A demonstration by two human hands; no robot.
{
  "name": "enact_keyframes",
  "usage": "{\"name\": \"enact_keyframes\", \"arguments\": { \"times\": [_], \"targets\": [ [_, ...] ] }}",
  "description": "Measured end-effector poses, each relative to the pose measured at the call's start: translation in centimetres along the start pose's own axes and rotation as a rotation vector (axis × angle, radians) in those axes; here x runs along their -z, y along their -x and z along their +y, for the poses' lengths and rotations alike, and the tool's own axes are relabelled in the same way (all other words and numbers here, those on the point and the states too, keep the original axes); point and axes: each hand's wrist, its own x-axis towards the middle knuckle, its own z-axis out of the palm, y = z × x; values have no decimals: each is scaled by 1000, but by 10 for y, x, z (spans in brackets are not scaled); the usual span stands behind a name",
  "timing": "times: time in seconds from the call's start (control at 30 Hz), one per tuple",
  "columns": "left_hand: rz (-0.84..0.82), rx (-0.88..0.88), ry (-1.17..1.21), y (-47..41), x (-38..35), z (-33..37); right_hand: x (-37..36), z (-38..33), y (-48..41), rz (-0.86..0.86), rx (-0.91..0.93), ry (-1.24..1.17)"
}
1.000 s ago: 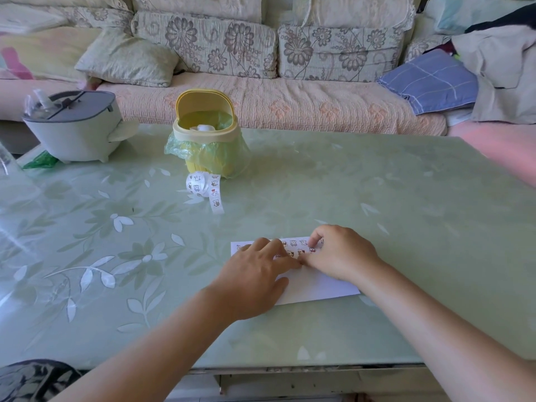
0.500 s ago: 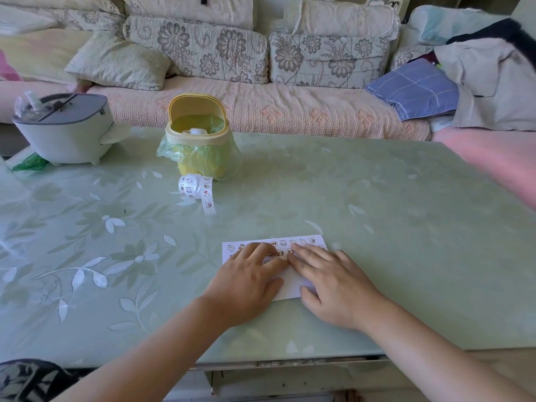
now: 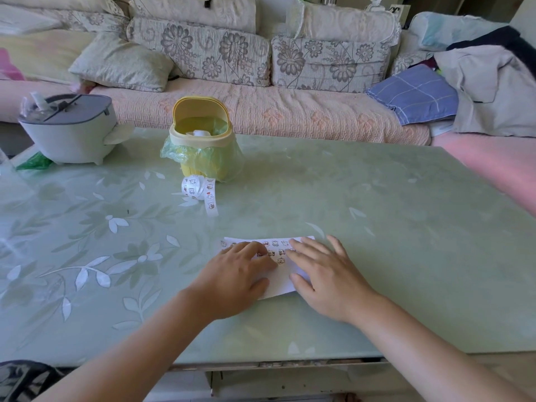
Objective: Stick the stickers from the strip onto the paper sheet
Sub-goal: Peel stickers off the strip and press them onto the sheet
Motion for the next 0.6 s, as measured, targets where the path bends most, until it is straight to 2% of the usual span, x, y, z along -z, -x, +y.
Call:
{"name": "enact_keyframes", "arguments": {
  "times": [0.1, 0.17, 0.3, 0.37, 0.5, 0.6],
  "targets": [
    [20, -2, 26, 4, 7, -5, 2, -5, -5, -85, 39, -21],
    [3, 18, -1, 6, 9, -4, 3, -4, -6, -85, 51, 20],
    [-205, 91, 26, 12, -1, -5, 1, -4, -3, -80, 11, -29],
    [-253, 125, 10, 14, -5, -8, -3, -6, -3, -121, 6, -49],
    [-246, 186, -52, 16, 4, -16, -3, -11, -10, -143, 15, -94],
    [-182, 207, -77, 23, 13, -22, -4, -20, -18, -130, 61, -102]
  ]
}}
